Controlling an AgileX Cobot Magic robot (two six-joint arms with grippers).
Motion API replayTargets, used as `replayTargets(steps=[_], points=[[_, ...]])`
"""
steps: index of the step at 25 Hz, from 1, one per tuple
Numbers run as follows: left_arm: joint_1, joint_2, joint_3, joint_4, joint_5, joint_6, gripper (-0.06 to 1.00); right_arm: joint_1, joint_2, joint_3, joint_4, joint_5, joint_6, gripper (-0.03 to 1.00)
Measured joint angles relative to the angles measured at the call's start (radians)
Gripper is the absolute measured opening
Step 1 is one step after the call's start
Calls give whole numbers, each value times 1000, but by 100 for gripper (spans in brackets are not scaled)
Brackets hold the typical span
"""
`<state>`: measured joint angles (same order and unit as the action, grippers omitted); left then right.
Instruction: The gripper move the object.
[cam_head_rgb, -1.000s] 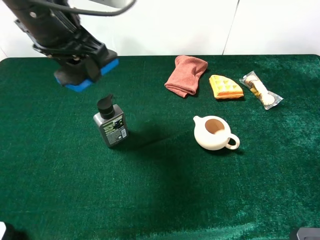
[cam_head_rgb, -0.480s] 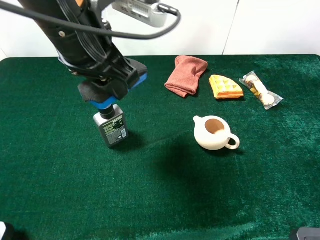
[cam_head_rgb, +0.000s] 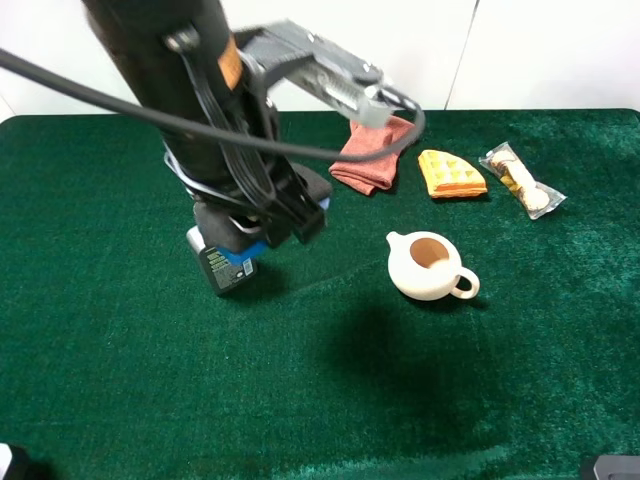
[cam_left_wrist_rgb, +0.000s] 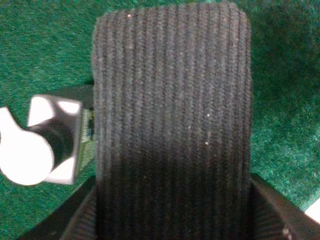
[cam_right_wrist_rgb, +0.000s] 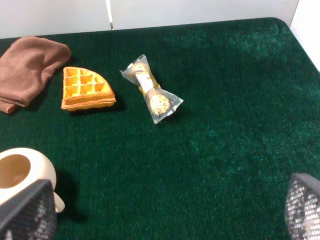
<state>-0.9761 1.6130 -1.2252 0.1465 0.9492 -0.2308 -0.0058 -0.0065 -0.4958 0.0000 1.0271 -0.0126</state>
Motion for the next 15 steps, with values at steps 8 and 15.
replayTargets(steps=[8, 15], points=[[-24, 84, 0, -20, -26, -8, 57, 0, 0, 0, 0, 0, 0, 70], [-29, 117, 66, -45, -138, -26, 57, 0, 0, 0, 0, 0, 0, 70]])
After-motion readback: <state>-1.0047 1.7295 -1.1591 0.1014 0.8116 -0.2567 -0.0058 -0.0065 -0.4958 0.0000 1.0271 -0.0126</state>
